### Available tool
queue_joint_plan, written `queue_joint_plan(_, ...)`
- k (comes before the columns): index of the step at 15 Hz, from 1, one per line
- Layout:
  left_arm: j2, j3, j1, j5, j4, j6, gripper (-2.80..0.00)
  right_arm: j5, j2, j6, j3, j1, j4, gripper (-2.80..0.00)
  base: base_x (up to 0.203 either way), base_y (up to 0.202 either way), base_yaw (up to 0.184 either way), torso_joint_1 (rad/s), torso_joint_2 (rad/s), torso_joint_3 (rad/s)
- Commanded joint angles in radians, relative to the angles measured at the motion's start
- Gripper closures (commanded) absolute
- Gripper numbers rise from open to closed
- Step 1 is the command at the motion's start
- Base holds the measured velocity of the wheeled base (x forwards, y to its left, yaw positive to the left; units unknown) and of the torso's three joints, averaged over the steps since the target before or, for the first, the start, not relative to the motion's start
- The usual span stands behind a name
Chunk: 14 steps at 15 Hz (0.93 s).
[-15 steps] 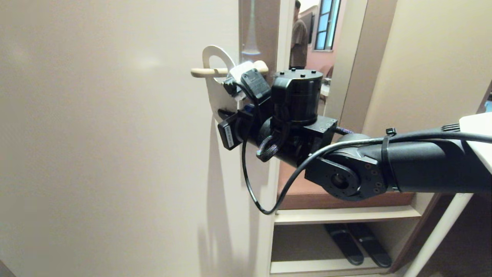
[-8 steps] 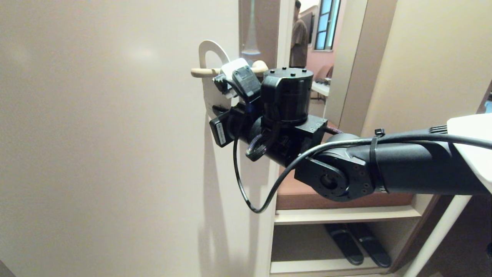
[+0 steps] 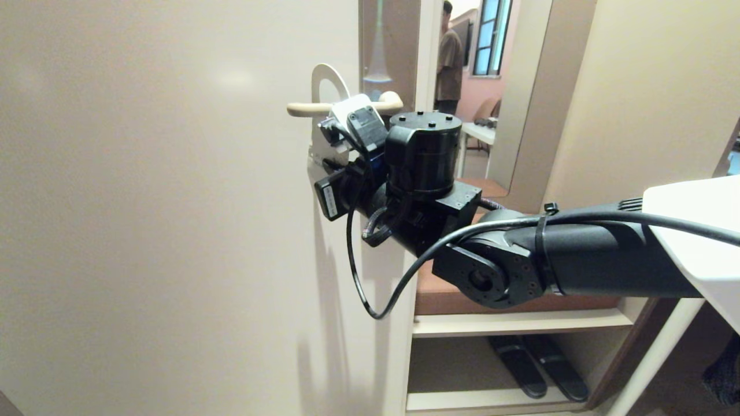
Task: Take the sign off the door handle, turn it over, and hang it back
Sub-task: Take down the sign
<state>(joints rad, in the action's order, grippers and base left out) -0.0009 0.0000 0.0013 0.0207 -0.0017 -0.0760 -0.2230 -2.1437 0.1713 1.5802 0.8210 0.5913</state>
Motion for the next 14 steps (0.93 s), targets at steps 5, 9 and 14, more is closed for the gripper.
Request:
queue_joint_plan(5,0.001,0.0,0.0,0.001,0.0,-0.001,0.0,-0.024,-0.041,0.002,0.04,-0.002,0.004,0.0,0.0,0.0,0.0,0.0,0.0,0.0)
queue_joint_plan(9,0.001,0.0,0.0,0.001,0.0,-0.001,0.0,-0.022,-0.065,0.004,0.083,0.0,0.004,0.0,0.0,0.0,0.0,0.0,0.0,0.0)
queue_joint_plan(14,0.001,0.0,0.0,0.001,0.0,-0.001,0.0,-0.022,-0.076,0.004,0.084,0.0,0.004,0.0,0.0,0.0,0.0,0.0,0.0,0.0)
